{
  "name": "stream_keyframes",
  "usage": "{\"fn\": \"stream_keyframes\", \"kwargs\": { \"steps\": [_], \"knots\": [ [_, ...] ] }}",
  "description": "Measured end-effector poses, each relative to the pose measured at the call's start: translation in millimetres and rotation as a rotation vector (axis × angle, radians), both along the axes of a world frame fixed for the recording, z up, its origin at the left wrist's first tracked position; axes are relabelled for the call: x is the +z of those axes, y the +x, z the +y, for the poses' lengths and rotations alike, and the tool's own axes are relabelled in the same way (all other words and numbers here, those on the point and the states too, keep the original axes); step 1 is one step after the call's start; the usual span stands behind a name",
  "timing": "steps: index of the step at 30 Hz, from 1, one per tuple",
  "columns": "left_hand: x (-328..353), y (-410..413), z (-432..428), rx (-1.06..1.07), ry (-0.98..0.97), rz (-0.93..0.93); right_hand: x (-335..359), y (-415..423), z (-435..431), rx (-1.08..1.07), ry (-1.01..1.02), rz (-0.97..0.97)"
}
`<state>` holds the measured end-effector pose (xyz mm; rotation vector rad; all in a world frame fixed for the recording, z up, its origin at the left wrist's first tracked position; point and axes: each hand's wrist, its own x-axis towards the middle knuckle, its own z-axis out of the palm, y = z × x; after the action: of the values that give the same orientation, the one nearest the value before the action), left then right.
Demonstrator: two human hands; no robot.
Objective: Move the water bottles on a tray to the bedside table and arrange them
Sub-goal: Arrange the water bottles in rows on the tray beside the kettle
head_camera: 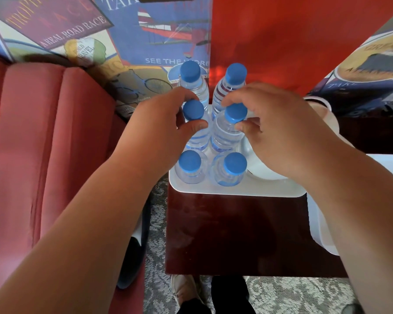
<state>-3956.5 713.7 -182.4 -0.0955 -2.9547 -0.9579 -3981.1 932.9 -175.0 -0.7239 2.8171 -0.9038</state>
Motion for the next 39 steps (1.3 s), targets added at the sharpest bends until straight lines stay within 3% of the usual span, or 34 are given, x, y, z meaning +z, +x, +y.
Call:
{"fn": "stream_keyframes", "kwargs": {
  "steps": [12,17,22,26,31,39],
  "knots": [
    [1,13,-7,0.063,0.190,-0.102,8,10,1,-0.065,0.010,-0.005],
    [12,31,-4,0.099,0.278,0.035,17,30,-2,-0.248,-0.097,0.194],
    [-13,79,-5,0.038,0.313,-0.050,7,69,-4,-0.189,-0.072,-0.027],
    [-23,91,-7,-0.004,0.309,-0.086,-8,91,-7,-0.222,-0.026,0.033],
    [-22,79,-3,-0.023,0.262,-0.028,-21,94,-12,-0.323,-0.135,0.052],
    [-37,82,9,0.011,0.426,0.091,-48,100,-17,-0.409,-0.311,0.157]
  ]
}}
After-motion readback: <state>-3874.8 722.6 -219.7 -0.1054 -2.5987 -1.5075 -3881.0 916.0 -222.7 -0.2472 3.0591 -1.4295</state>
